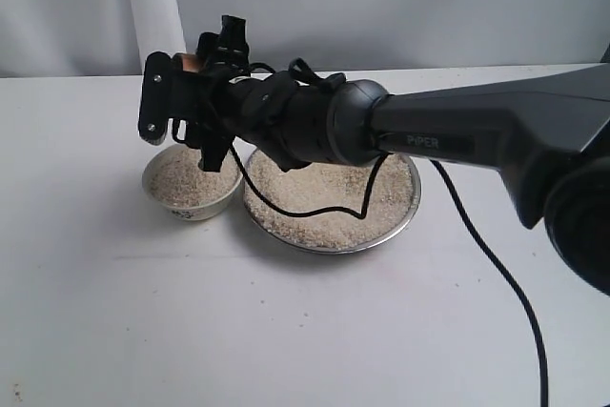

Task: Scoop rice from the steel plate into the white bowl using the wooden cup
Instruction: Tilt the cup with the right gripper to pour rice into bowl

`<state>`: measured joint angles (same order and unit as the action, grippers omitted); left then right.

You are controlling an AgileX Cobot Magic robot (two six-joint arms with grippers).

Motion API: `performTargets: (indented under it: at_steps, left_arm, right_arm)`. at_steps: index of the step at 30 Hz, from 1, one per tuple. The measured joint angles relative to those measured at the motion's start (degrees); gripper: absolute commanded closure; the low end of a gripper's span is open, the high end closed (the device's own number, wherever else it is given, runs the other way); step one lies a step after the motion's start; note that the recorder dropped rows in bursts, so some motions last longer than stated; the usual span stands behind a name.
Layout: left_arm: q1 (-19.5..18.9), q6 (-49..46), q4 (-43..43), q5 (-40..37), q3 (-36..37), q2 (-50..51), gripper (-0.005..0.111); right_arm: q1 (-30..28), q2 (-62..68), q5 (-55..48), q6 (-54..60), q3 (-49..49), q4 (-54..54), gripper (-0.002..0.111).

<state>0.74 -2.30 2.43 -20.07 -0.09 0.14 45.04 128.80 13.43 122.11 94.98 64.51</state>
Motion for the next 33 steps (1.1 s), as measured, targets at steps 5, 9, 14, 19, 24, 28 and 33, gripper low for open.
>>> performTargets:
  at_steps: [5,9,14,19,24,28,33]
  left_arm:
    - [0.0,0.0,0.0,0.0,0.0,0.0,0.107]
    - [0.0,0.0,0.0,0.0,0.0,0.0,0.107]
    - [0.0,0.0,0.0,0.0,0.0,0.0,0.107]
    - [0.0,0.0,0.0,0.0,0.0,0.0,0.107]
    - [0.0,0.0,0.0,0.0,0.0,0.0,0.107]
    - [0.0,0.0,0.0,0.0,0.0,0.0,0.107]
    - [0.0,0.0,0.0,0.0,0.0,0.0,0.107]
  right_arm:
    - [0.1,0.0,-1.1,0.0,0.0,1.7,0.108]
    - [0.3,0.0,-1.2,0.0,0.0,4.0,0.108]
    - [1.6,0.0,-1.2,0.0,0.0,4.6,0.108]
    - [2.8,0.0,-7.3,0.0,0.0,8.3,0.108]
    - [1.2,-0.3,-5.4,0.0,0.0,16.4,0.108]
    - [0.6,-1.2,-3.7,0.0,0.0,16.6,0.108]
    - [1.2,-1.2,-4.3,0.0,0.0,5.1,0.108]
